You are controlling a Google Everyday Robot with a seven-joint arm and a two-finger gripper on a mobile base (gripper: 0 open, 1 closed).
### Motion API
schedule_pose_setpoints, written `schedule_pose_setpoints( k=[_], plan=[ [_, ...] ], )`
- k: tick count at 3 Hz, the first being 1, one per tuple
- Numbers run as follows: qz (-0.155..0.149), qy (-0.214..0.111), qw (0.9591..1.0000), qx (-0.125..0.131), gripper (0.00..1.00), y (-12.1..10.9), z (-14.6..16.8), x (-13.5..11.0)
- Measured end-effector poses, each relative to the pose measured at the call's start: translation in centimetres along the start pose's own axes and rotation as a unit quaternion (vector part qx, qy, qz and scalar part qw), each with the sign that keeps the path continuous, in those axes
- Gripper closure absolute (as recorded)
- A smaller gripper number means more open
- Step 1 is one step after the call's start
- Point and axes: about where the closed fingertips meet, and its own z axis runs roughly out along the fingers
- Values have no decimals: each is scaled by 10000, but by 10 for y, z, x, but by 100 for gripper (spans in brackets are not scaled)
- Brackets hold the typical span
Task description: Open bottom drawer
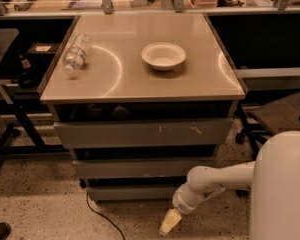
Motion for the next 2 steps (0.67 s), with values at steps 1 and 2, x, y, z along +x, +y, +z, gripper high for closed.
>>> schedule_pose_setpoints(
  k=[1, 2],
  plan=[
    [215, -74, 9996, 180, 0, -33, 27, 3],
    [384, -164, 9986, 339, 0, -61, 42, 8]
  ],
)
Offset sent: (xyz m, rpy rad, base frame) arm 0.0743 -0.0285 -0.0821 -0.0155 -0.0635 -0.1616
